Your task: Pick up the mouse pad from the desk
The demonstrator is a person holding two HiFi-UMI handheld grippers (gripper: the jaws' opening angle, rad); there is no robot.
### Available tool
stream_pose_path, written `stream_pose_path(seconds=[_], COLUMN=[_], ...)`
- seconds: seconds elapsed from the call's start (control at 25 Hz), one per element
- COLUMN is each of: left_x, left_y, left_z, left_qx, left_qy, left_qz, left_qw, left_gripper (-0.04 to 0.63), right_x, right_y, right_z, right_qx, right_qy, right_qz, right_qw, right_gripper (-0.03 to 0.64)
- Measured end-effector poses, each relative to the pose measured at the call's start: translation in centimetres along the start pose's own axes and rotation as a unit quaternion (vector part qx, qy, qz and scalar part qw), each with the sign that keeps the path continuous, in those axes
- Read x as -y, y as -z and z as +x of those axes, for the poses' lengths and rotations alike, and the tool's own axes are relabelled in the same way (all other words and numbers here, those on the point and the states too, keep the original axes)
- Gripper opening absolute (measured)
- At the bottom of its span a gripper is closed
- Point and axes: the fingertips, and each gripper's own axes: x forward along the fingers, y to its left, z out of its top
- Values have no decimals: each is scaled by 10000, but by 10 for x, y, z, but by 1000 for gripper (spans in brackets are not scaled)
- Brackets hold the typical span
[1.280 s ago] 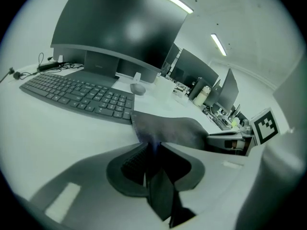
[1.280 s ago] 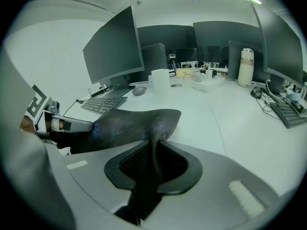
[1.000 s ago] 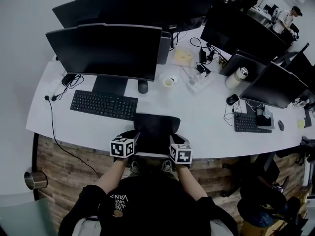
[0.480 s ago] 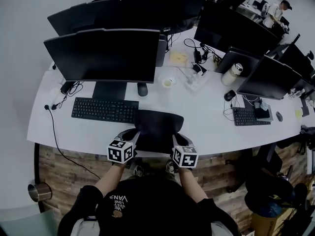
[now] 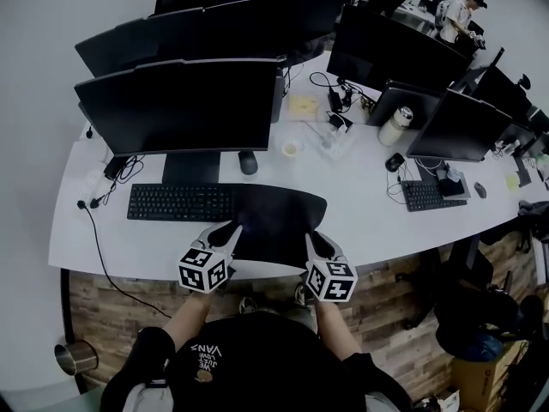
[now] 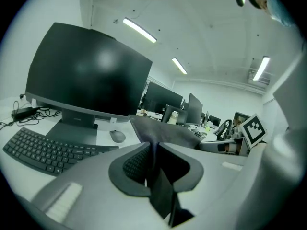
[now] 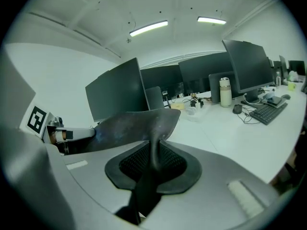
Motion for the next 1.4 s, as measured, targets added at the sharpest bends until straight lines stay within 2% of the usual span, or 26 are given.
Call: stream_pose_path(seconds=[0.24,0.44,1.0,1.4], left_x=[5,15,80,123], left_y=[-17,-28,-31,-15], left_z=[-16,-23,-27,-38], left_qx=[226,434,940,1072], left_qy=[73,-28,-645,-1070], left_qz=[76,129,-75,-120], left_qw=[9997,9990,9935,9884], left_gripper=[52,52,52,52], right_x=[-13,-12,29,50], right_y=[-19,-30,-61,-56], right_z=[-15,-20,-55,-84], right_qx=[256,341,396,322], right_qy=[-42,-217,-990,-1461], right_qz=[-36,-142,-533,-723], right_qw=[9997,9991,9929,9861], right_gripper=[69,69,69,69])
